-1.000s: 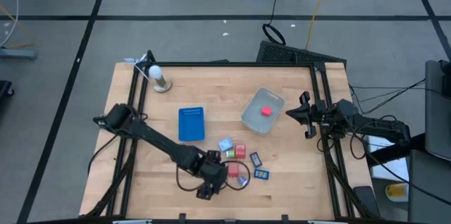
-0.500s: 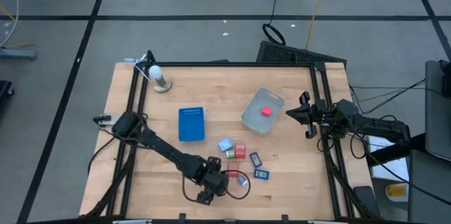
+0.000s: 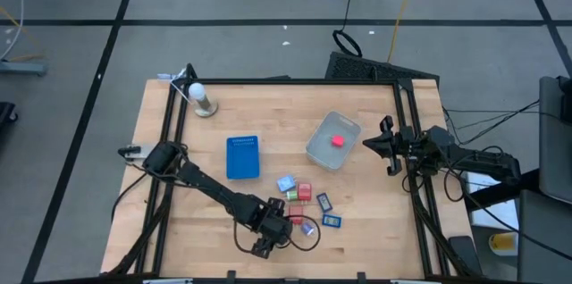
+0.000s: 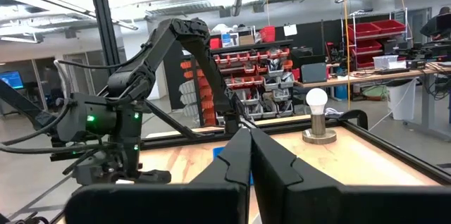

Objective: Pick & Place Office items
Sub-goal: Put the black digital clock into the blue bin

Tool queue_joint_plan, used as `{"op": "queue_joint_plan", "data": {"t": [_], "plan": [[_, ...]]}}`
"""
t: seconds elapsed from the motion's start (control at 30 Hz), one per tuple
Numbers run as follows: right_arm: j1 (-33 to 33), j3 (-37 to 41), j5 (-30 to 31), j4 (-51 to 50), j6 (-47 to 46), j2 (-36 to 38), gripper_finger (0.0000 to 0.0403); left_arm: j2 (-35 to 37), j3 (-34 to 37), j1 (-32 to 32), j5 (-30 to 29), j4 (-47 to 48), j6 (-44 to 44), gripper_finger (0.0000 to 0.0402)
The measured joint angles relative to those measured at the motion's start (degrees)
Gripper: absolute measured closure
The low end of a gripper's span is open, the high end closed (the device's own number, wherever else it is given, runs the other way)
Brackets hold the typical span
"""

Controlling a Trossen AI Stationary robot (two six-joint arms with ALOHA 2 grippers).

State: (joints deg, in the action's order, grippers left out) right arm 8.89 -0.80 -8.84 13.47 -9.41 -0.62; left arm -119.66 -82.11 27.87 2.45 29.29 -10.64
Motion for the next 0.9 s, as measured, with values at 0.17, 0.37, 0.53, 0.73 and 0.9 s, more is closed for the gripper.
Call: {"op": "queue_joint_plan", "data": {"t": [0.17,0.37,0.53,0.73,0.9], "plan": [[0.0,0.0,0.0,-0.02,0.0,0.0,0.0403,0.29,0.0,-0.23,0.96,0.65,0.43,0.0118],[-0.01,0.02,0.0,-0.04,0.02,0.0,0.0403,2.72,0.04,-0.19,0.53,2.38,2.92,0.0118],[0.01,0.0,0.0,-0.17,0.02,0.0,0.0403,6.68,0.04,-0.32,-3.13,3.37,3.48,0.0118],[0.0,0.01,0.0,-0.31,0.02,0.01,0.0403,12.73,0.04,-0.21,-6.06,3.27,1.27,0.0118],[-0.01,0.0,0.0,-0.33,0.02,0.0,0.0403,18.95,0.04,-0.25,-10.54,2.72,0.04,0.0118]]}}
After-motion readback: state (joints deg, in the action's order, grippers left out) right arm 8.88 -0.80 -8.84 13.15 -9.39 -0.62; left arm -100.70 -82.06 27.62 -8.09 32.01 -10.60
